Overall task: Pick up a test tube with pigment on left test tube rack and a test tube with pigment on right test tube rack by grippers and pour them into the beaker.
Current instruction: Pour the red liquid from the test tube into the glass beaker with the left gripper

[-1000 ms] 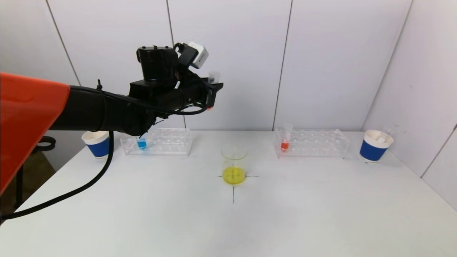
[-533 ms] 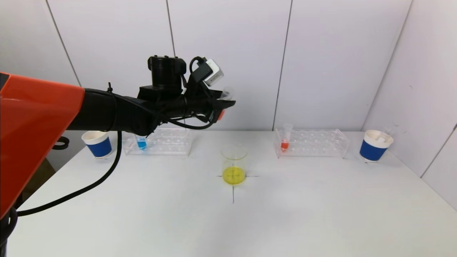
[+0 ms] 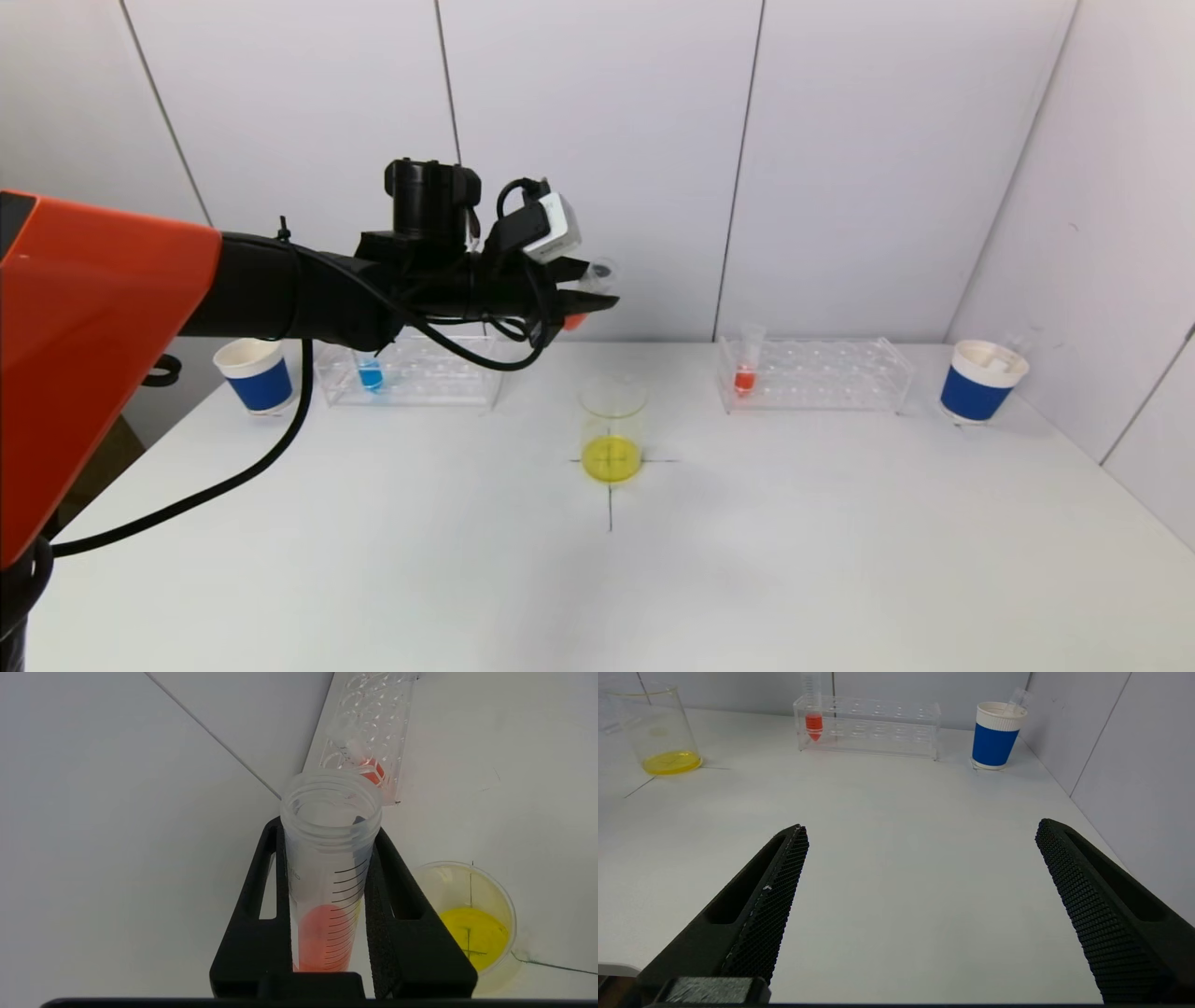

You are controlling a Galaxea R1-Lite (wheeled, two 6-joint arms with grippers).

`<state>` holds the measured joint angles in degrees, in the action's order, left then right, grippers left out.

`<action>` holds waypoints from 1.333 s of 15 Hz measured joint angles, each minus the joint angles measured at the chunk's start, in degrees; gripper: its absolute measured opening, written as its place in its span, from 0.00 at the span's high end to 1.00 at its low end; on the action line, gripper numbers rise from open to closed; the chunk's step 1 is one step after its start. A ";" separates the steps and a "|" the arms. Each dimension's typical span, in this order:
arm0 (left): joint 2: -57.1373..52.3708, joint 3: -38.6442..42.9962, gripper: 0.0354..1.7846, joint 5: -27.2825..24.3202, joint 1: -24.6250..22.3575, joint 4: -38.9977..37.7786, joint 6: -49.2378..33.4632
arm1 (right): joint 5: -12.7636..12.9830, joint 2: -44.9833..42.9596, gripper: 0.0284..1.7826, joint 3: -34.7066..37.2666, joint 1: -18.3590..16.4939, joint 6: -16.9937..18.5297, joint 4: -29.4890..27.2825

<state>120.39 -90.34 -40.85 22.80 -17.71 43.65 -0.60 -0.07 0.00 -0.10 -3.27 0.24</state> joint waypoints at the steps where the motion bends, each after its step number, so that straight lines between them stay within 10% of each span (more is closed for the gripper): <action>1: 0.09 0.49 0.76 -0.57 -0.15 0.05 1.79 | 0.00 0.00 0.01 0.00 0.00 0.00 -0.02; 14: 0.55 5.69 0.76 -1.67 -1.11 -1.63 20.43 | 0.02 0.00 0.01 0.00 0.00 -0.01 0.00; 20: 1.63 11.07 0.76 -2.72 -1.11 -14.86 22.49 | 0.00 0.00 0.01 0.00 0.00 0.02 -0.02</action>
<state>122.03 -79.28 -43.57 21.69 -32.57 66.15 -0.60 -0.07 0.00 -0.10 -3.24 0.22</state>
